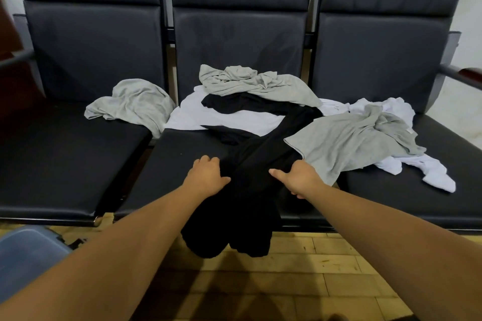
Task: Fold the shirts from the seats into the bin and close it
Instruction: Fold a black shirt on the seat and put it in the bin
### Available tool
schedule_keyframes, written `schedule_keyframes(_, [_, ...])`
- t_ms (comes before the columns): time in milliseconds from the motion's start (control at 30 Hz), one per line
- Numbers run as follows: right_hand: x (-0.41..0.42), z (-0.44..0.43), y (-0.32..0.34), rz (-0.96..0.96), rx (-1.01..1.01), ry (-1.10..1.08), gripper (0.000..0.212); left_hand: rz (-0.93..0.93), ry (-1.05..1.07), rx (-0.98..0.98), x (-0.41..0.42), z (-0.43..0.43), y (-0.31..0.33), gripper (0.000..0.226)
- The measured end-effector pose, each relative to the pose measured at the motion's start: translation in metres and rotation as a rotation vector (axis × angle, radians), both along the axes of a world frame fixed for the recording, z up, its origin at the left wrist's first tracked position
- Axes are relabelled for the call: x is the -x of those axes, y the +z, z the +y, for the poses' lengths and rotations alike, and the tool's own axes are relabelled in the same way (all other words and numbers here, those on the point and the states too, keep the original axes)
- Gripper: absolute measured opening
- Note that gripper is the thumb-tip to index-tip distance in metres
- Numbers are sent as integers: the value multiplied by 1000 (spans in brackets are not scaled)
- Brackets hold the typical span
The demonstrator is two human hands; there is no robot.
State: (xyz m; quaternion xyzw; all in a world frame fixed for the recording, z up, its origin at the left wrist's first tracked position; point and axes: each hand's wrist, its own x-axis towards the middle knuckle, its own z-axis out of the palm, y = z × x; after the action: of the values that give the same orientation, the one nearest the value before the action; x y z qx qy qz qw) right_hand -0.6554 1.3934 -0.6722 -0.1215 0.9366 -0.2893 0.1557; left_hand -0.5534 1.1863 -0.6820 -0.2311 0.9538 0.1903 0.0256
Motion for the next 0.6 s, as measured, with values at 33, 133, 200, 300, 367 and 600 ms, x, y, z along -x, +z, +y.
schedule_keyframes(33, [2,-2,-4,21,13,11,48,17,-5,-24,3,1,-2,59])
schedule_keyframes(133, [8,-7,-11,27,80,22,47,29,-49,-124,2,3,-1,40])
schedule_keyframes(200, [9,-9,-13,-45,245,-30,49,-2,-68,-171,-4,-1,3,29])
schedule_keyframes(300, [4,-13,-1,-196,557,-119,35,-105,-70,-195,-22,-16,16,8])
schedule_keyframes(367, [-3,-16,8,-320,724,-121,20,-203,-64,-234,-41,-27,27,8])
schedule_keyframes(600, [-40,-26,19,-709,886,-54,17,-311,51,-502,-82,-43,40,14])
